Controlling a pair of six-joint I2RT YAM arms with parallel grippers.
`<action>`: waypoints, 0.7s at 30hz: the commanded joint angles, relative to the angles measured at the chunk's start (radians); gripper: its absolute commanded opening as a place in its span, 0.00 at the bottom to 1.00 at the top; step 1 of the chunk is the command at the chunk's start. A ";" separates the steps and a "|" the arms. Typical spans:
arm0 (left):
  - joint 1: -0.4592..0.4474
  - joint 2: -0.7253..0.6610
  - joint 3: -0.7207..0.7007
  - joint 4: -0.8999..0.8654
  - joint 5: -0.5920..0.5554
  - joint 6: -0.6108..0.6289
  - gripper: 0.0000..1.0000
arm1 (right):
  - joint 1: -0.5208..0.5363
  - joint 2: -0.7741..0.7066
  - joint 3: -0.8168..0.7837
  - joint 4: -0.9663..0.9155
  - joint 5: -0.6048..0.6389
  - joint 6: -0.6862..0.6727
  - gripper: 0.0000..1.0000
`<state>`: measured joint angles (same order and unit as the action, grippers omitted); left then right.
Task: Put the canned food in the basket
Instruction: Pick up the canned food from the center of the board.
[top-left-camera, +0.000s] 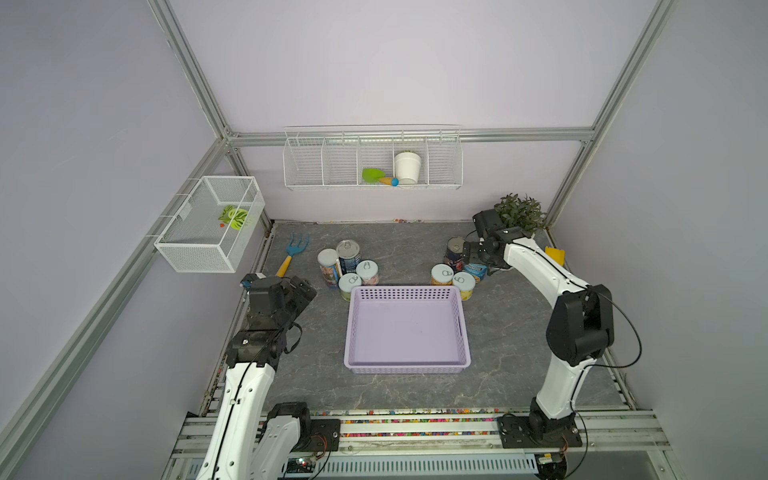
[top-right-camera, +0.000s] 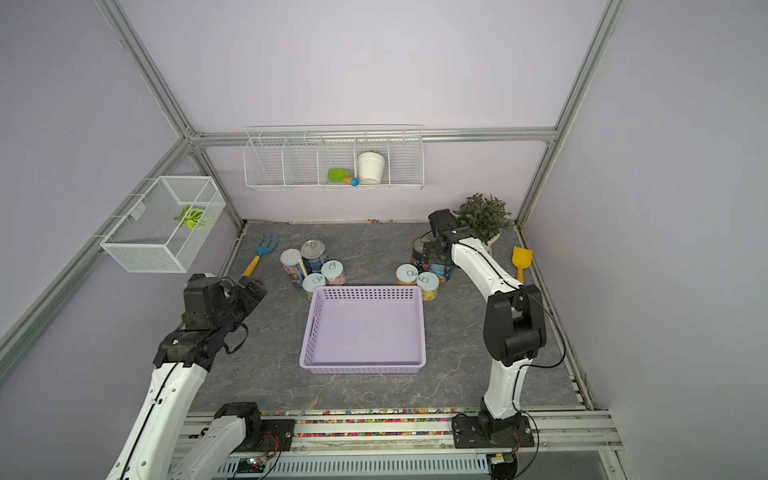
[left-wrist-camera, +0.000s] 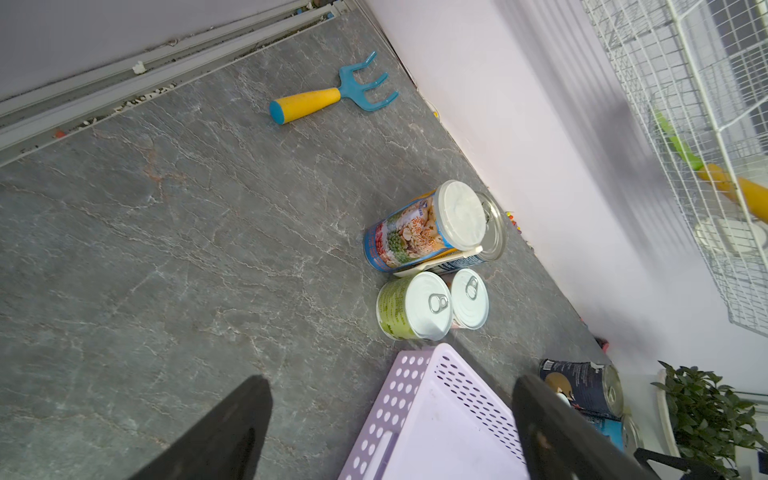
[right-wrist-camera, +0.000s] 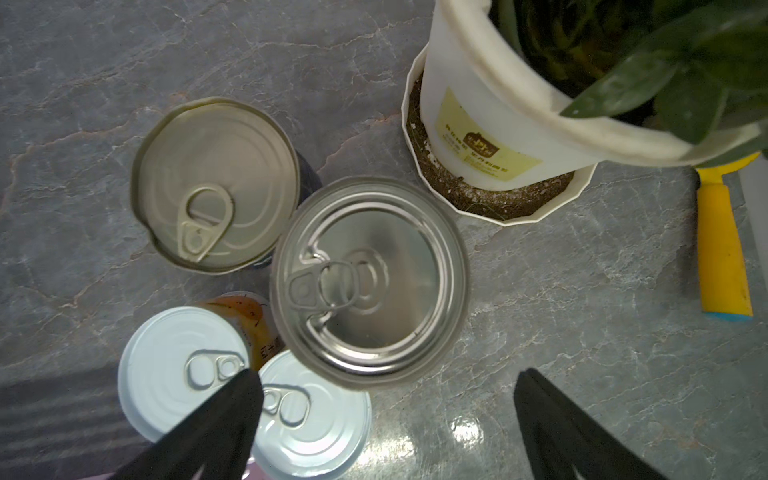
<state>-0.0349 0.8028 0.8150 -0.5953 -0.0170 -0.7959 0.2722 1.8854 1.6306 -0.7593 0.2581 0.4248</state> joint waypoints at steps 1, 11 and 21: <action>-0.002 -0.028 -0.030 0.031 0.017 0.009 0.96 | -0.019 0.029 0.021 -0.024 -0.042 -0.018 0.99; -0.002 -0.077 -0.053 0.030 -0.008 0.016 0.96 | -0.032 0.103 0.092 -0.052 -0.118 -0.034 0.99; -0.002 -0.066 -0.061 0.045 0.003 0.021 0.96 | -0.044 0.183 0.182 -0.098 -0.089 -0.061 0.98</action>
<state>-0.0349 0.7326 0.7654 -0.5728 -0.0196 -0.7918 0.2375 2.0399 1.7813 -0.8246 0.1604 0.3870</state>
